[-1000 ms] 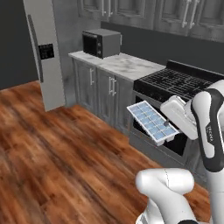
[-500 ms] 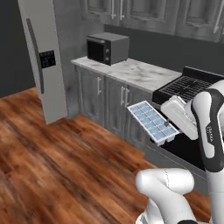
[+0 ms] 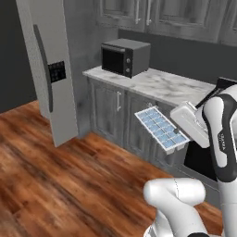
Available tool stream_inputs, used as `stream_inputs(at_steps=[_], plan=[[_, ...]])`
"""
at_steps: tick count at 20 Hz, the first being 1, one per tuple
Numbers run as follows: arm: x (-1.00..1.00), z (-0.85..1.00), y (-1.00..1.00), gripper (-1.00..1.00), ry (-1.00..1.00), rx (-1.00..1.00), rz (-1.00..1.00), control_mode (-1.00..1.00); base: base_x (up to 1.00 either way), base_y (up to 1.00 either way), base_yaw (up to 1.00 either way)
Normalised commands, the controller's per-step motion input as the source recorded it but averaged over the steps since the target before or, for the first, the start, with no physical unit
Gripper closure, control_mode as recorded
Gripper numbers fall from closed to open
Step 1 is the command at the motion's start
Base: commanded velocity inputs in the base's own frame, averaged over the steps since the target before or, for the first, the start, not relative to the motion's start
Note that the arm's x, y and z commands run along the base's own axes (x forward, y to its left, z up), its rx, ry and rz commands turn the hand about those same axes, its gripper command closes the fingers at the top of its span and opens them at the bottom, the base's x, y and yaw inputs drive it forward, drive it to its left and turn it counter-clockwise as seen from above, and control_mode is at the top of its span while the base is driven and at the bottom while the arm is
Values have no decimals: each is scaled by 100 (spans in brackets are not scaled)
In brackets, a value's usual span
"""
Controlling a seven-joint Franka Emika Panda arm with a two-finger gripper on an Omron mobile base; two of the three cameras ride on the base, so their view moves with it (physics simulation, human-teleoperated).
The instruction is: The ice cube tray has been filled with water. Take the tray and place it in the freezer to make ice. Close the freezer door after placing the tray.
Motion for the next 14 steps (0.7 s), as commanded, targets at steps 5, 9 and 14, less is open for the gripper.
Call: stream_inputs(at_steps=[5, 9, 14], plan=[[0, 0, 0, 100, 0, 0, 0, 100, 98, 100, -15], [0, 0, 0, 100, 0, 0, 0, 100, 69, 100, -10], [0, 0, 0, 100, 0, 0, 0, 100, 59, 100, -9]])
